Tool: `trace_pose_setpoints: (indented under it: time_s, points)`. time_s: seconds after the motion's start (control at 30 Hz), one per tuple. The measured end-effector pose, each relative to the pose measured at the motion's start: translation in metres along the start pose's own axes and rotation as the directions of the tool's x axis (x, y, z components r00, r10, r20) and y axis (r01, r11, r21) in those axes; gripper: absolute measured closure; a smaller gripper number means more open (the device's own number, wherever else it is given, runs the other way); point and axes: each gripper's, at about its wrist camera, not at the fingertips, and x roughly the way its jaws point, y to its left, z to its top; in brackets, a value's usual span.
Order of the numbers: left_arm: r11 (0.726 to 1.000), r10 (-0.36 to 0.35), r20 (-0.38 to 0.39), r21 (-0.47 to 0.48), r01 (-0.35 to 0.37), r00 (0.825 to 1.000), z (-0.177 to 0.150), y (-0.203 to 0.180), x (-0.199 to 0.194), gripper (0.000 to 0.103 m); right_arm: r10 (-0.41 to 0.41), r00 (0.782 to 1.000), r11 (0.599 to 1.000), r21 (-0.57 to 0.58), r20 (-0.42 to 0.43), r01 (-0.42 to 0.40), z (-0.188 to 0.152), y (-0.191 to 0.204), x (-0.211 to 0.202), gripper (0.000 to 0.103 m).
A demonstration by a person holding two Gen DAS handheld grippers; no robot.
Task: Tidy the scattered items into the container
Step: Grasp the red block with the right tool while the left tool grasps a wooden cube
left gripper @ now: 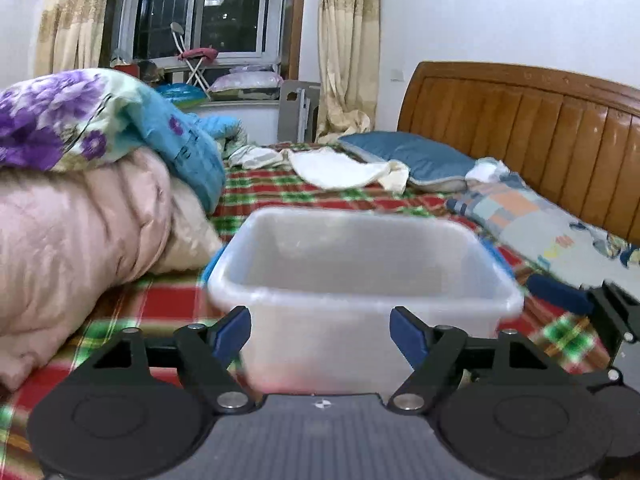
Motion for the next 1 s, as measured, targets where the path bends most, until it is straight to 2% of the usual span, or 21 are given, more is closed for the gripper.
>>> trace_pose_setpoints:
  time_s: [0.07, 0.3, 0.43, 0.57, 0.6, 0.67, 0.7, 0.8, 0.9, 0.97, 1.0]
  points:
    - [1.0, 0.015, -0.01, 0.009, -0.015, 1.0, -0.017, 0.004, -0.007, 0.023, 0.029, 0.999, 1.0, 0.0, -0.016, -0.029, -0.012, 0.004, -0.005, 0.007]
    - [0.997, 0.074, -0.075, -0.001, -0.074, 0.994, -0.078, 0.019, -0.005, 0.023, 0.102, 0.983, 0.995, 0.023, -0.156, -0.099, -0.058, 0.02, -0.011, 0.009]
    - [0.998, 0.038, -0.13, -0.043, -0.044, 0.991, -0.1, 0.028, -0.001, 0.023, 0.175, 0.958, 0.984, 0.054, -0.225, -0.167, -0.071, 0.031, -0.011, 0.018]
    - [0.999, 0.047, -0.174, 0.011, -0.046, 0.984, -0.116, 0.027, 0.007, 0.023, 0.239, 0.933, 0.971, 0.096, -0.268, -0.221, -0.082, 0.04, -0.011, 0.021]
    - [0.999, 0.049, -0.183, 0.022, -0.045, 0.982, -0.119, 0.029, 0.009, 0.024, 0.259, 0.925, 0.966, 0.099, -0.277, -0.241, -0.083, 0.044, -0.008, 0.023]
    - [0.999, 0.043, -0.196, 0.012, -0.042, 0.98, -0.124, 0.032, 0.009, 0.027, 0.271, 0.917, 0.962, 0.076, -0.293, -0.261, -0.085, 0.055, -0.004, 0.037]
    - [0.999, 0.036, -0.199, -0.005, -0.038, 0.979, -0.126, 0.036, 0.009, 0.027, 0.274, 0.913, 0.961, 0.05, -0.301, -0.272, -0.084, 0.061, 0.0, 0.039]
    - [0.999, -0.011, -0.192, -0.053, 0.001, 0.981, -0.125, 0.048, 0.008, 0.027, 0.265, 0.913, 0.961, 0.013, -0.31, -0.275, -0.083, 0.074, 0.015, 0.043]
    - [0.997, -0.037, -0.186, -0.07, 0.025, 0.982, -0.119, 0.053, 0.015, 0.027, 0.25, 0.914, 0.966, 0.016, -0.319, -0.258, -0.08, 0.08, 0.032, 0.056]
    - [0.997, -0.057, -0.178, -0.063, 0.047, 0.982, -0.114, 0.051, 0.021, 0.027, 0.223, 0.919, 0.972, 0.009, -0.326, -0.233, -0.08, 0.082, 0.039, 0.072]
    - [0.997, -0.06, -0.175, -0.05, 0.052, 0.983, -0.112, 0.049, 0.024, 0.027, 0.221, 0.918, 0.973, 0.017, -0.33, -0.229, -0.08, 0.081, 0.042, 0.075]
